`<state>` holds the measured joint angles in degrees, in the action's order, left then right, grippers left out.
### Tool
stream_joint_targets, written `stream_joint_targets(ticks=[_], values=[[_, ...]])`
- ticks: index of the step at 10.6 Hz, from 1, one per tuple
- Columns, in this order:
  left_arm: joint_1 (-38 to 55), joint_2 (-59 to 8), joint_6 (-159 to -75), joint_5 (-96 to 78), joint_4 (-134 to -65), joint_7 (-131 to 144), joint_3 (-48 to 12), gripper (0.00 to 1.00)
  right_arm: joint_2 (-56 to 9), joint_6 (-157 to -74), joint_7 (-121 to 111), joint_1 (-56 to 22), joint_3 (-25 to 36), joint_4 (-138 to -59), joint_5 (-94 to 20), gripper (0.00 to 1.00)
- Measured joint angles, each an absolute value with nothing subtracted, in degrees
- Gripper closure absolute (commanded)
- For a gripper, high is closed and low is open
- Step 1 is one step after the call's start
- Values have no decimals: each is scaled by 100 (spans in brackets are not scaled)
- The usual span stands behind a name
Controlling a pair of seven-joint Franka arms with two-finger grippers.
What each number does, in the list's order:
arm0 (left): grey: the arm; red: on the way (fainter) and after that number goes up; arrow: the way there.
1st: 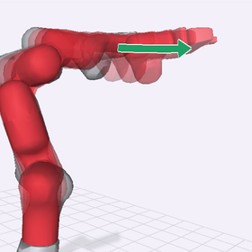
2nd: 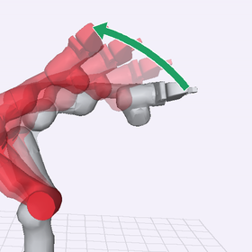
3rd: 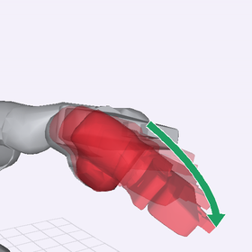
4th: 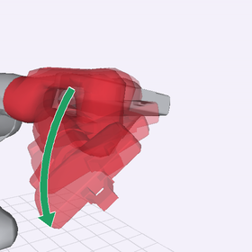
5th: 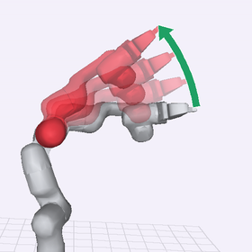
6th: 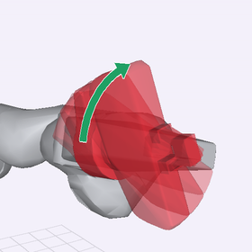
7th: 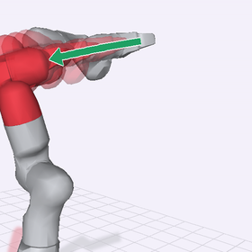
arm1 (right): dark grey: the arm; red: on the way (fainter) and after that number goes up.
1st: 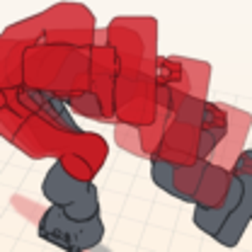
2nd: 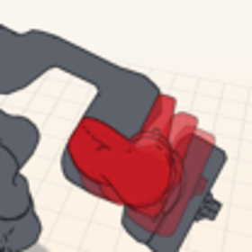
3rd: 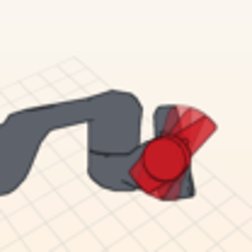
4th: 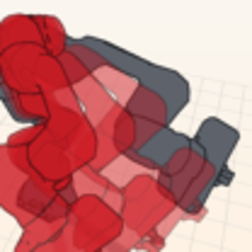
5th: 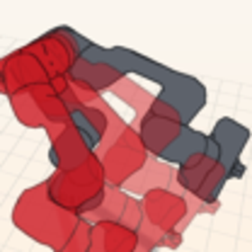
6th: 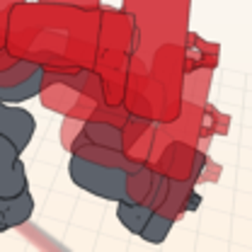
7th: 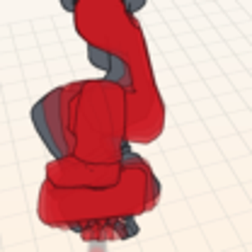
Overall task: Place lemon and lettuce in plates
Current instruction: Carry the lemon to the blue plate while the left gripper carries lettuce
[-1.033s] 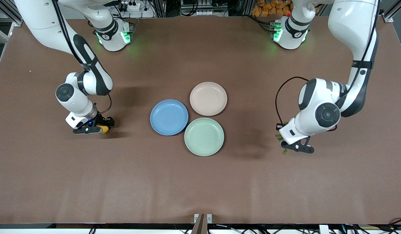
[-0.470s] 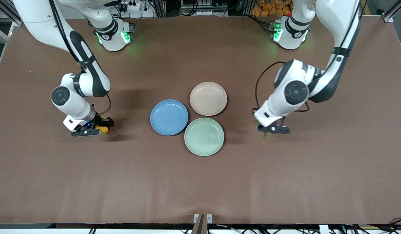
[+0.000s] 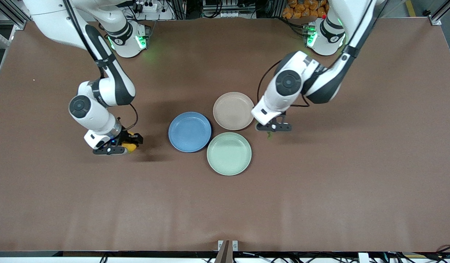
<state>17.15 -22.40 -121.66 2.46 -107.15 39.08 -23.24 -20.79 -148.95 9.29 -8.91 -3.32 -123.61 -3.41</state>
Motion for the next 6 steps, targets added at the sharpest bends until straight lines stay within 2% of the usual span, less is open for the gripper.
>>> stream_joint_targets(ticks=[3,6], values=[[2311,-2534,-12380,246,-10707,4737,-2327,100,-2079,-14894,1716,-1036,-678,-12315,-340,77],[2596,-2958,-12464,246,-10407,5383,-2319,100,-2095,-14892,2491,-1284,-917,-12308,-311,77]])
